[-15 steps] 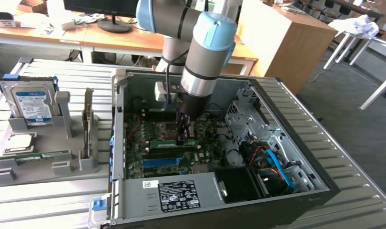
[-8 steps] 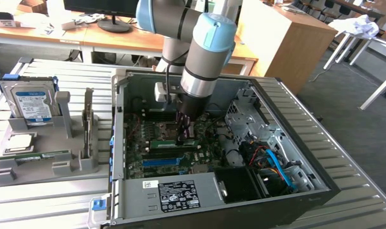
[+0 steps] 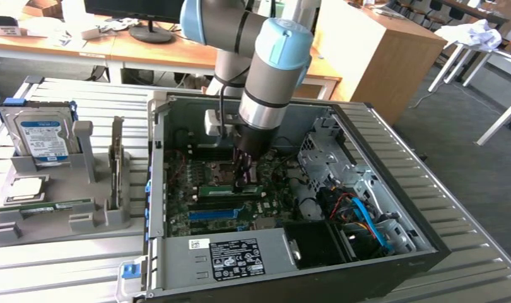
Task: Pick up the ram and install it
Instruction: 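Insert the ram into the slot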
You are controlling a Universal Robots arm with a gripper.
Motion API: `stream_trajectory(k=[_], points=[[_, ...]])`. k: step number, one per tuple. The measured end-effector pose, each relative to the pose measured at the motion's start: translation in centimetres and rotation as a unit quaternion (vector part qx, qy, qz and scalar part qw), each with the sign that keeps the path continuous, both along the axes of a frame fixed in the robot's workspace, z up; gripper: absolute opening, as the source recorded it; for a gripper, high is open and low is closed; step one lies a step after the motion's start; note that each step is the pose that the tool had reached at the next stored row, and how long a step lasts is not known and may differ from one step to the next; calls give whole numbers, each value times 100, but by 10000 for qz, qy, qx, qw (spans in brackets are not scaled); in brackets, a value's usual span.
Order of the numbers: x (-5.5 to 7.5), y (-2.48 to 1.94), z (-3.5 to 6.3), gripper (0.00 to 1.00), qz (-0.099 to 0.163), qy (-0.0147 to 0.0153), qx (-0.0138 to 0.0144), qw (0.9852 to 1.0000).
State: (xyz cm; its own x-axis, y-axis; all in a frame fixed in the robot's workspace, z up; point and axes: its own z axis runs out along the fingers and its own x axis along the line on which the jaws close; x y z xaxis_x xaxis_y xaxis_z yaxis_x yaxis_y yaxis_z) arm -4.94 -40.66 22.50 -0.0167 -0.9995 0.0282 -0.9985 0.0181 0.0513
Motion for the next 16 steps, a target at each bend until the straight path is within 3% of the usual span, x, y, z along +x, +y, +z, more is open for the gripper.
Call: stream_trajectory(k=[12,16], points=[[23,0,-5,13,8,2,0,10000],[25,0,-5,13,120,1,0,9999]])
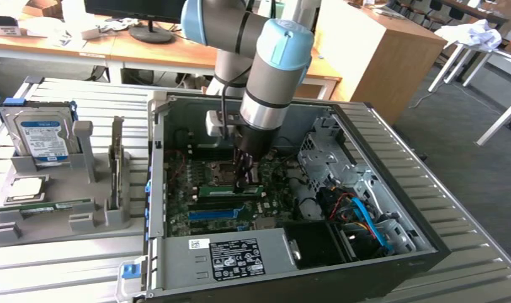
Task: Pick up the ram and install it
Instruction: 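Insert the ram into the slot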
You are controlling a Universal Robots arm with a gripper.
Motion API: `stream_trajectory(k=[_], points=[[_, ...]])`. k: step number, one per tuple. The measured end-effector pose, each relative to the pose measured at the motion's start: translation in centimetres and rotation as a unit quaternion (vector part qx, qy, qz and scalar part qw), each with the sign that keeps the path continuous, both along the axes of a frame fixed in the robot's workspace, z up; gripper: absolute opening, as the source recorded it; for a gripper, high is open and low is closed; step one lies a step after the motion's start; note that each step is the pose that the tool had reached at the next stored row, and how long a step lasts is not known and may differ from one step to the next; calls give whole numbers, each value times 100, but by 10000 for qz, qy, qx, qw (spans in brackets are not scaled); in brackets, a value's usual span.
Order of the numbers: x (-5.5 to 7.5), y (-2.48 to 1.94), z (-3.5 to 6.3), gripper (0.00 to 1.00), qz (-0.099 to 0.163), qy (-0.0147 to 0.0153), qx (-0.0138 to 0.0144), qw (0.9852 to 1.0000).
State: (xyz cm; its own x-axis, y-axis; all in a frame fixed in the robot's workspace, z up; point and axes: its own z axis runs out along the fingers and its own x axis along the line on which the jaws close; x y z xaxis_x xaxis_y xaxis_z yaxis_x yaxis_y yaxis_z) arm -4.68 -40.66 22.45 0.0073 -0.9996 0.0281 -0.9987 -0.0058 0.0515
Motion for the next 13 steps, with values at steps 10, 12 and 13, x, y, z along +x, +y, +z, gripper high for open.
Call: stream_trajectory(k=[10,12,13], points=[[0,0,0,13,42,1,0,10000],[0,0,-1,13,49,1,0,10000],[-1,0,-1,13,55,1,0,10000]])
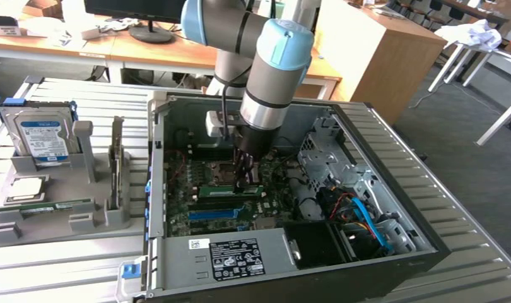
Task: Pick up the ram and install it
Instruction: 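Insert the ram into the slot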
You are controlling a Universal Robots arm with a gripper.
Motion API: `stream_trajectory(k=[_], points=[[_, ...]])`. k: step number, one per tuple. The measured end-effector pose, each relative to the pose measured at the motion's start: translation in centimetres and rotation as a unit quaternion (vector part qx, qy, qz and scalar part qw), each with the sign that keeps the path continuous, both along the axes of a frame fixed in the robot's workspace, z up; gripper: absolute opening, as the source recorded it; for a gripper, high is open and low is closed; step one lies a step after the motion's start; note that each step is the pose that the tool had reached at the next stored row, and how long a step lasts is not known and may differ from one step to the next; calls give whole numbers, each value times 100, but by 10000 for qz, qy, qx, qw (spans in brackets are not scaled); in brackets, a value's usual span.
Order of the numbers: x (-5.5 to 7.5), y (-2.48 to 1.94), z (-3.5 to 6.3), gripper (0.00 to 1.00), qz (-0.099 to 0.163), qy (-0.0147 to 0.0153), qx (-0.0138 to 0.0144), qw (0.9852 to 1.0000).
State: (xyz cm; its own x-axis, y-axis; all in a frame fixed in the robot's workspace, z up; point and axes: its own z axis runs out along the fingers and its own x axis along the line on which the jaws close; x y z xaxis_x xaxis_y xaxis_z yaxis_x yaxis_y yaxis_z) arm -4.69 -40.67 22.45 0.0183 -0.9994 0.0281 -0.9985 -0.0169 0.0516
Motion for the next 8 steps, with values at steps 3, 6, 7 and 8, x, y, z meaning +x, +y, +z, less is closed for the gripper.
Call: stream_trajectory(k=[3,6,7,8], points=[[0,0,-2,13,15,0,1,10000],[0,0,-3,13,42,0,0,10000],[0,0,-4,13,48,0,0,10000],[0,0,-4,13,54,0,0,10000]])
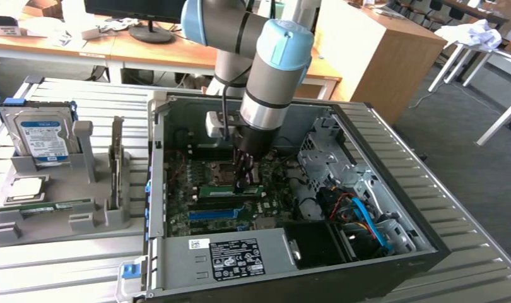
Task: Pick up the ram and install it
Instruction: 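Insert the ram into the slot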
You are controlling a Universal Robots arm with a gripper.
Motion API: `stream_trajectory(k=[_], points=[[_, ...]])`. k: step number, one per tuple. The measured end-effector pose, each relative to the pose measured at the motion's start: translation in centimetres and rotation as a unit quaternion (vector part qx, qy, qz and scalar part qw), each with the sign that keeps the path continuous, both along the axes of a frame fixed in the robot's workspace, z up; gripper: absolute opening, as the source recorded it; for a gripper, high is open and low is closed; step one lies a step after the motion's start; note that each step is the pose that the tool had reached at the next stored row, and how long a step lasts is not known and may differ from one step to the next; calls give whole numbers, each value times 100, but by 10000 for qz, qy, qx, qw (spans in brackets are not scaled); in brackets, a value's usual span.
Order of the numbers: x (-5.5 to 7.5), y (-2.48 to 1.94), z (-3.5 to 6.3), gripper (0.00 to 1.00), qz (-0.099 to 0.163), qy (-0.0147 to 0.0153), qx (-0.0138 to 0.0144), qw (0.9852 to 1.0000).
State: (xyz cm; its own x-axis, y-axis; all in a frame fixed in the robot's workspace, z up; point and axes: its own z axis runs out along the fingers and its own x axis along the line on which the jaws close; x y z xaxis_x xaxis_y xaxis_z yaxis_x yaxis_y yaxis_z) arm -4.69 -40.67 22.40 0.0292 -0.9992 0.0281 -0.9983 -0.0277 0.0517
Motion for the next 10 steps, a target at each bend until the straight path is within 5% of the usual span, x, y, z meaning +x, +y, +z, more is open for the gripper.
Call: stream_trajectory(k=[10], points=[[0,0,-15,13,18,0,0,10000]])
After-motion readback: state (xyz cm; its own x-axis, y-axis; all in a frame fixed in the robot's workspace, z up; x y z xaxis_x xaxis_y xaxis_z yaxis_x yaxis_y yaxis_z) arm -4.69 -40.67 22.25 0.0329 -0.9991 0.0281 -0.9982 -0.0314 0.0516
